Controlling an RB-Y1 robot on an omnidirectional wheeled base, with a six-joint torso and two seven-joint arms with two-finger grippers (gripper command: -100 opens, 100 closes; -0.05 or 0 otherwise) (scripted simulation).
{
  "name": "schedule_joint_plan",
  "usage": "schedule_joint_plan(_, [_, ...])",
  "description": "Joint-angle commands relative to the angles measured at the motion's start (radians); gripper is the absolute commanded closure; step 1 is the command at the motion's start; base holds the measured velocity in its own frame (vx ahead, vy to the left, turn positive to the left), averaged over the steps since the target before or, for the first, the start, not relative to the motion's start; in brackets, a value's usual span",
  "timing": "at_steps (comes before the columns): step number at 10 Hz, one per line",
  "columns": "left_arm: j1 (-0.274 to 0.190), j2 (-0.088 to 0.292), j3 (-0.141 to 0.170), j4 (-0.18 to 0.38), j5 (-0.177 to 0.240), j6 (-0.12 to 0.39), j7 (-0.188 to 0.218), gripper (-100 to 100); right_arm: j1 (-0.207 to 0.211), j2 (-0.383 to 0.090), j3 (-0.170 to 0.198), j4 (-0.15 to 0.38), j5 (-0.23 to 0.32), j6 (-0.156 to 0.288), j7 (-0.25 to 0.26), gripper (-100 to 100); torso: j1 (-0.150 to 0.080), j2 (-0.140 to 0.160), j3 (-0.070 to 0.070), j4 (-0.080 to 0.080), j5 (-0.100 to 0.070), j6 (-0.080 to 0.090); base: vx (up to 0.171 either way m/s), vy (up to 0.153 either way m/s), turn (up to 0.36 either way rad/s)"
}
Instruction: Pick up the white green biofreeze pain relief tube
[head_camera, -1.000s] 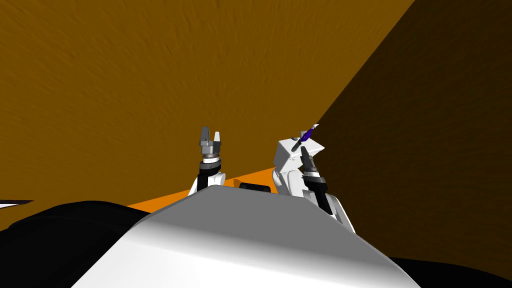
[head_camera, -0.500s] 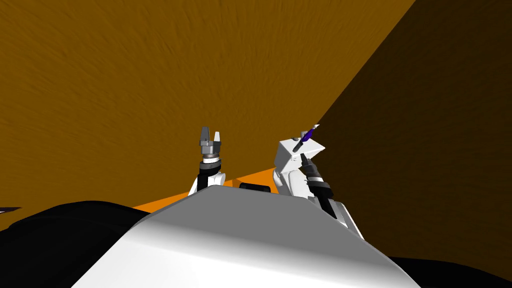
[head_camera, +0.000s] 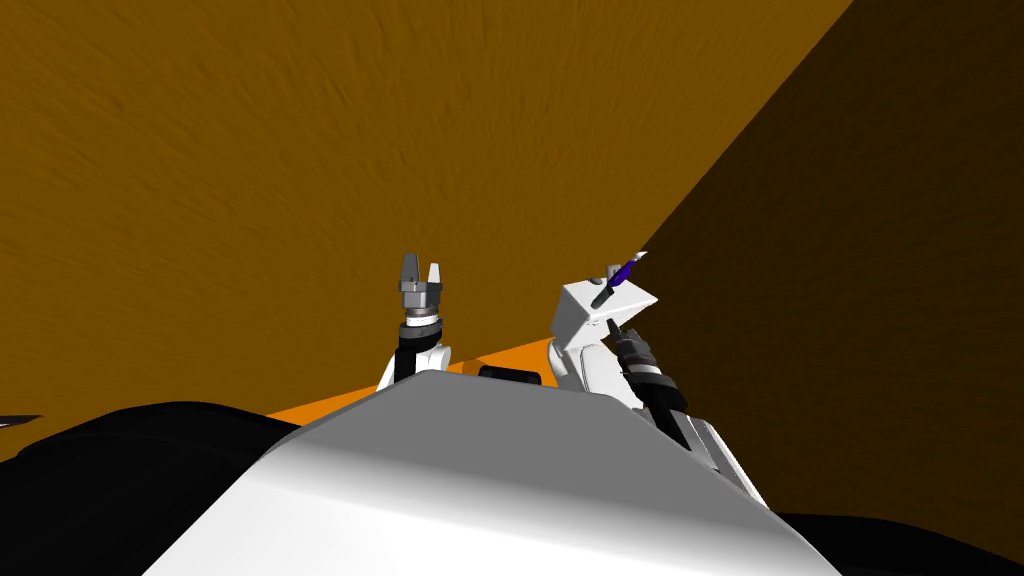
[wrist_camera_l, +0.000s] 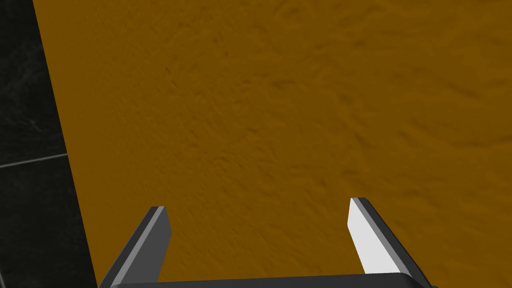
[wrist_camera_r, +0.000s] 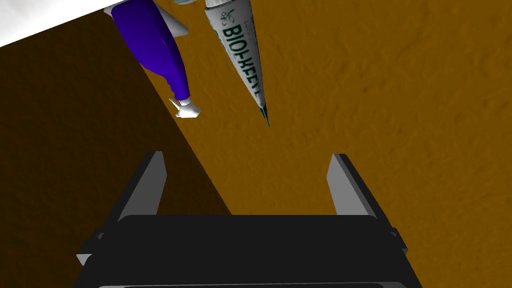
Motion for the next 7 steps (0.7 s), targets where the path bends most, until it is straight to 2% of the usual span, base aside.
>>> schedule_joint_plan(1, [0.000,0.000,0.000,0.000,0.000,0.000,0.000,0,0.020,-0.026,-0.020,0.015,0.020,0.016,0.034,-100,0.000,0.000,0.000,0.000,0.000,0.000,0.059,0.003,0.057])
schedule_joint_plan(7, [0.000,0.000,0.000,0.000,0.000,0.000,0.000,0,0.080,-0.125,-0.072,0.042,0.048,0.055,0.130,-100,-0.002,-0.003,-0.002,-0.001,0.000,0.000,0.076,-0.003,0.081])
